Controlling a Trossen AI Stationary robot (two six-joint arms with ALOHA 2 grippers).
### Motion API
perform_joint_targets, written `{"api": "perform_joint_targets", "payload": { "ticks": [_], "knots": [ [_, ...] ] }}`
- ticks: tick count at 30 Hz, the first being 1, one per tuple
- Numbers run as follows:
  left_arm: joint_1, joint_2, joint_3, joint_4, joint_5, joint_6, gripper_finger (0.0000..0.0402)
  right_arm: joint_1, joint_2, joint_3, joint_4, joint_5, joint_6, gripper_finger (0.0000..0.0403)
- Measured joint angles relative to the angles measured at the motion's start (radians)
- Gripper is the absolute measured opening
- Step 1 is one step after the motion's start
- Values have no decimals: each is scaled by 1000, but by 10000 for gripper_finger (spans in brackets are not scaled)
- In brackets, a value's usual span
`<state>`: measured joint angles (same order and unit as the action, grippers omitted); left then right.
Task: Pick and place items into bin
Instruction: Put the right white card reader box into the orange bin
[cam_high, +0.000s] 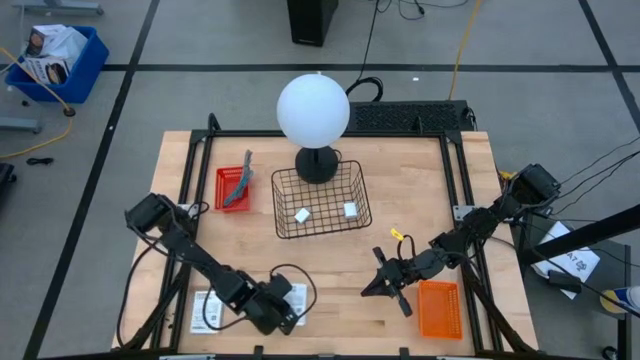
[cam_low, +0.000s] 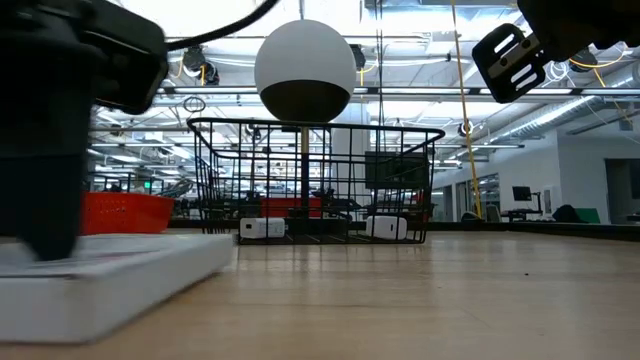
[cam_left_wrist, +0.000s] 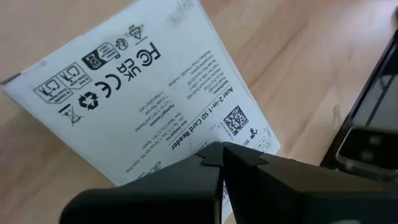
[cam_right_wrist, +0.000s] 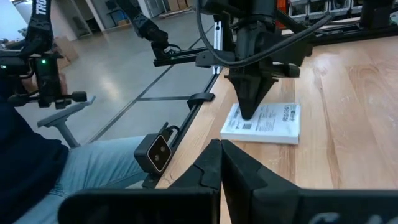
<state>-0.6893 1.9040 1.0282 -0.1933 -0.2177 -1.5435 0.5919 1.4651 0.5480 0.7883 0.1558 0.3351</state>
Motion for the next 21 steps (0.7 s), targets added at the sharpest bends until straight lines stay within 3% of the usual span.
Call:
{"api": "perform_joint_targets", "payload": {
  "ticks": [21],
  "knots": [
    [135,13,-6,185,-76,171,7,6,0,0,-82,79,20,0]
  ]
}}
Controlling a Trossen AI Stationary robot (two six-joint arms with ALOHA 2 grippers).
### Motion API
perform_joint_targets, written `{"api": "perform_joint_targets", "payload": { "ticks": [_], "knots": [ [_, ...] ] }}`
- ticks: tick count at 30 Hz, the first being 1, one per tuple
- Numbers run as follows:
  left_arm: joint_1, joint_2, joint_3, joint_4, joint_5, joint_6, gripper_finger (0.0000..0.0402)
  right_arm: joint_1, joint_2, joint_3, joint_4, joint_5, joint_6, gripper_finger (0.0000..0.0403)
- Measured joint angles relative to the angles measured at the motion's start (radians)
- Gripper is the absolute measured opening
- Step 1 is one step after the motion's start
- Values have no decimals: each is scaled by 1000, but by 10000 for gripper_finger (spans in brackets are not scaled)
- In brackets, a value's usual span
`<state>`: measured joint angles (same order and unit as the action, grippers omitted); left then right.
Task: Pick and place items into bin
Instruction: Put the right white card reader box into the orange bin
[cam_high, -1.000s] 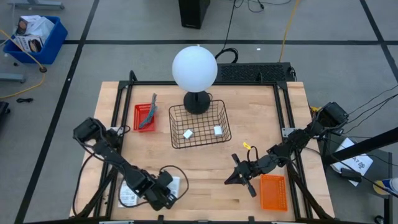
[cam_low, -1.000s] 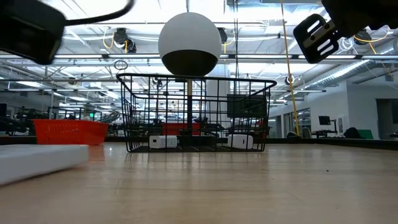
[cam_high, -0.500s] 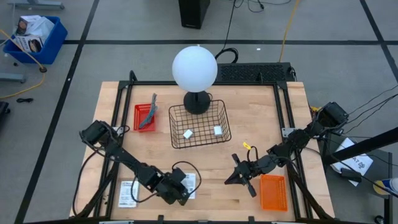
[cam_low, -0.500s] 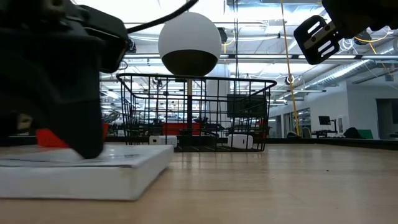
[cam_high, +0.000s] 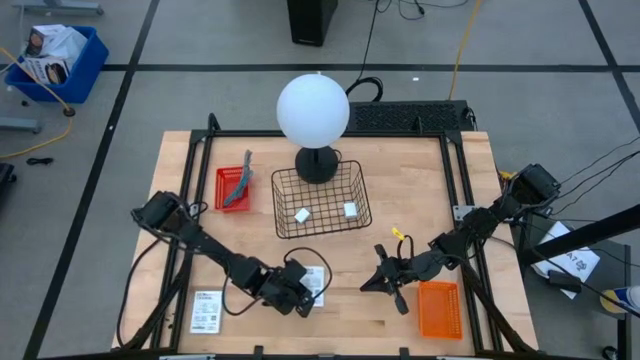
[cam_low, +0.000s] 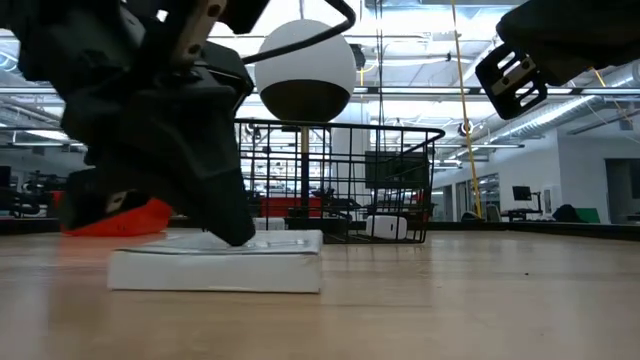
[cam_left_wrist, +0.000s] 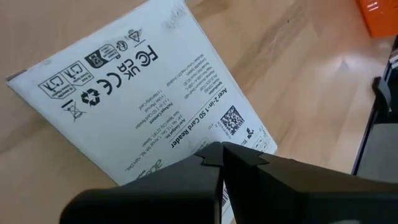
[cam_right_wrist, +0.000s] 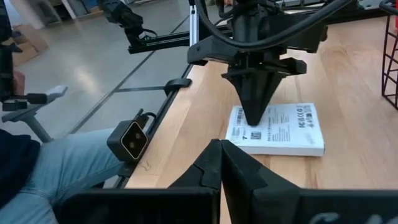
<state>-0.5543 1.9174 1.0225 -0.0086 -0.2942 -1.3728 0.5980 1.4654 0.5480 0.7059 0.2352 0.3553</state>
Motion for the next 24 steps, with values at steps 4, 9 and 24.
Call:
{"api": "perform_joint_targets", "payload": {
  "ticks": [4,9,24],
  "knots": [
    [14,2,-1,53,0,51,7,0,0,0,0,0,0,0],
    [0,-2,-2,135,-26,114,7,0,0,0,0,0,25,0],
    [-74,-43,67,39,-19,223,7,-2,152,289,-340,3,0,0]
  ]
}}
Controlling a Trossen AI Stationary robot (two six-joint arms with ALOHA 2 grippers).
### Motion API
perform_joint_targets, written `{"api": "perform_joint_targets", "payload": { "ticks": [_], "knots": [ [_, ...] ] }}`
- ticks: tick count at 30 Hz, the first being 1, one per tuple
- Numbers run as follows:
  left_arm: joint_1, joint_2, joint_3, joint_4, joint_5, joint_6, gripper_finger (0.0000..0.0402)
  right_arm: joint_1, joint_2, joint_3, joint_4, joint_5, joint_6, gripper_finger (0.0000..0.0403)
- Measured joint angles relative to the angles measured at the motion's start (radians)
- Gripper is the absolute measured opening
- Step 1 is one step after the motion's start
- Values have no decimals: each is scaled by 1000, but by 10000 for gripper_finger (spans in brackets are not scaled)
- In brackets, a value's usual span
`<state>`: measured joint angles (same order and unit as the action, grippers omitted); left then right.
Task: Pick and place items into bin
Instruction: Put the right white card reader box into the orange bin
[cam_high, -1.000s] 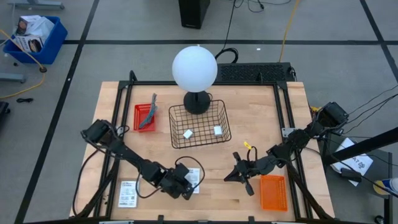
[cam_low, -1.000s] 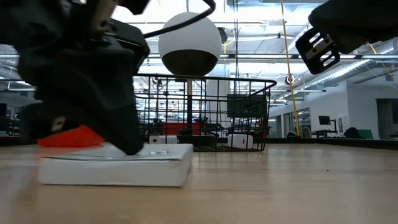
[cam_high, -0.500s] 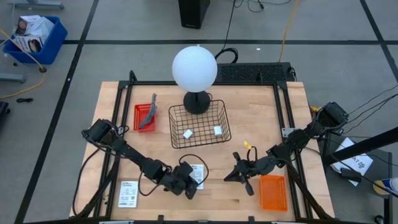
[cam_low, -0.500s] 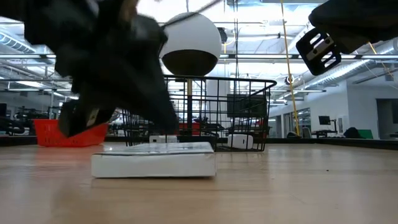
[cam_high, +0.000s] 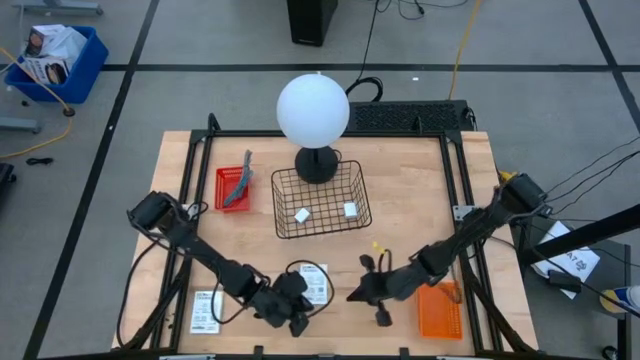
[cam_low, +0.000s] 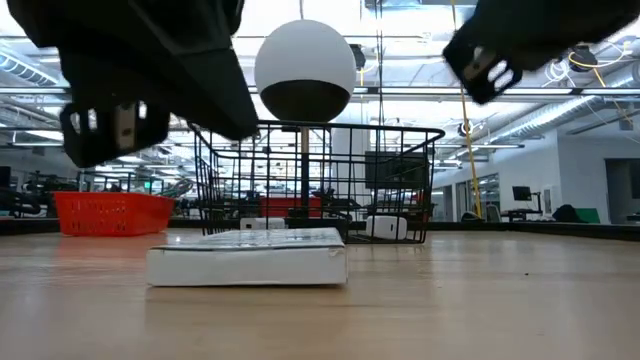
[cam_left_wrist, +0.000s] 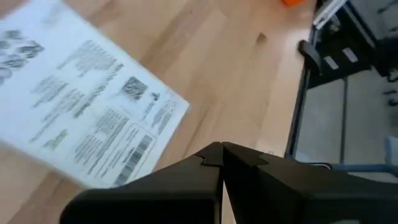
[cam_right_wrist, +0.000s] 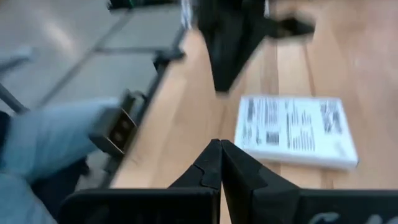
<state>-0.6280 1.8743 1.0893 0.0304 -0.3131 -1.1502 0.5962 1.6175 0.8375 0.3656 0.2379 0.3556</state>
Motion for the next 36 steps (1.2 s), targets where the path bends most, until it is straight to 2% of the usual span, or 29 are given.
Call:
{"api": "perform_joint_targets", "payload": {
  "ticks": [5,11,14,26,36],
  "knots": [
    [-34,-29,2,-147,-60,-72,7,-26,121,99,-94,-3,35,0],
    [-39,-41,3,-385,-62,-221,7,-73,210,198,-250,-6,107,0],
    [-32,-42,3,-465,-60,-251,7,-88,237,222,-273,-6,129,0],
    [13,-42,3,-485,-51,-233,7,-127,291,233,-326,-21,243,0],
    [45,15,2,-451,20,-225,7,-143,291,233,-323,-33,306,0]
  ]
}}
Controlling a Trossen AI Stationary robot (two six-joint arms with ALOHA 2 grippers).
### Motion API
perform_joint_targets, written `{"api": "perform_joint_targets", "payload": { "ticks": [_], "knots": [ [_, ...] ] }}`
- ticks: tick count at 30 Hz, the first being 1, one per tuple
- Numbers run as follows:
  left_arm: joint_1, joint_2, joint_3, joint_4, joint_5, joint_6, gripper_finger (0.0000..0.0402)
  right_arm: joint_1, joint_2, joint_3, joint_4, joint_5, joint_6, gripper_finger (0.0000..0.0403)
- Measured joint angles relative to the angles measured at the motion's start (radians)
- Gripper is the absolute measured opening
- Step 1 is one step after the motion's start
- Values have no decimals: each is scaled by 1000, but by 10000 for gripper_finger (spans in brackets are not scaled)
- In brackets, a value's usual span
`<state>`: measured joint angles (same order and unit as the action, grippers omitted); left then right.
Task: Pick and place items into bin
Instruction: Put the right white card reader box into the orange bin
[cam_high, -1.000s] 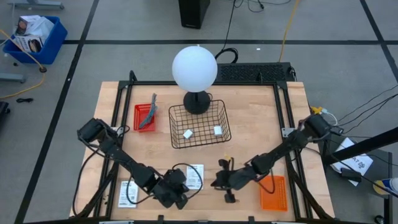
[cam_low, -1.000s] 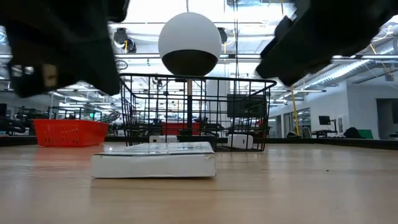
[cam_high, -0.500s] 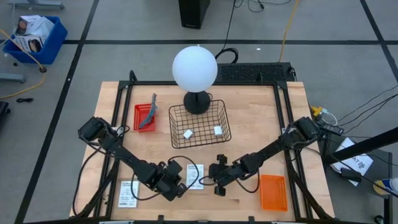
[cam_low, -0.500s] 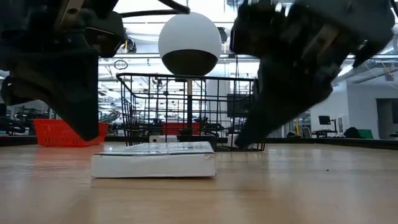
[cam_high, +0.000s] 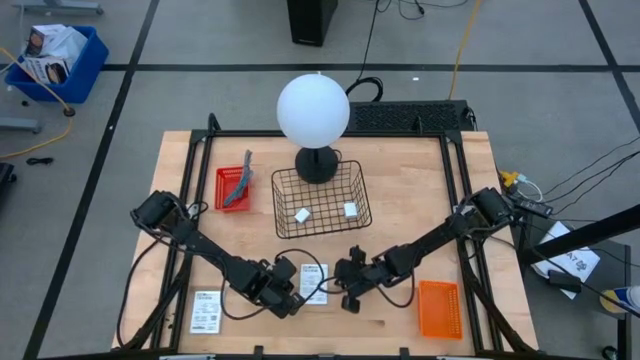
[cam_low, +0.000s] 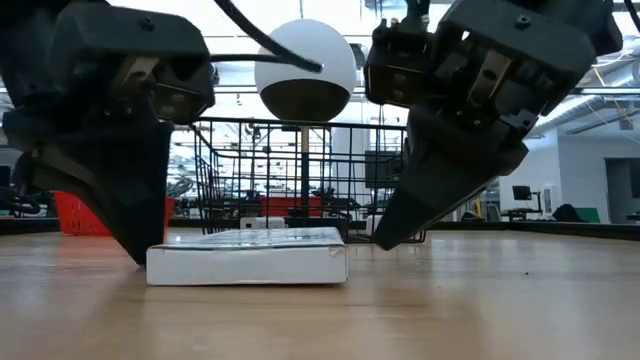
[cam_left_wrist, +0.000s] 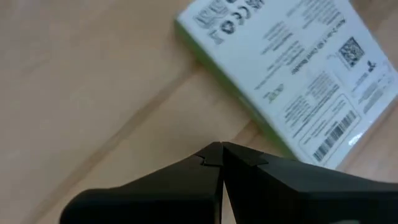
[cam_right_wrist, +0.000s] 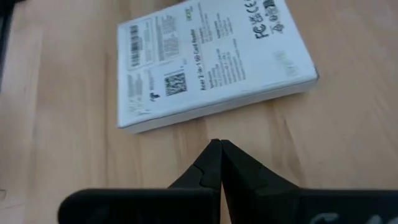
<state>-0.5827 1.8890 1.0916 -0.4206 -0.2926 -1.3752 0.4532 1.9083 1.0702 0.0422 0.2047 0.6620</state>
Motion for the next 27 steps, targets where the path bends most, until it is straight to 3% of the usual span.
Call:
{"api": "perform_joint_targets", "payload": {
  "ticks": [5,14,27],
  "knots": [
    [0,5,0,47,-19,21,7,-12,0,-1,14,-4,0,0],
    [10,5,-1,93,-20,46,7,-43,111,18,163,-134,15,0],
    [3,38,0,125,-13,11,7,-22,131,17,333,-162,-87,0]
  ]
}}
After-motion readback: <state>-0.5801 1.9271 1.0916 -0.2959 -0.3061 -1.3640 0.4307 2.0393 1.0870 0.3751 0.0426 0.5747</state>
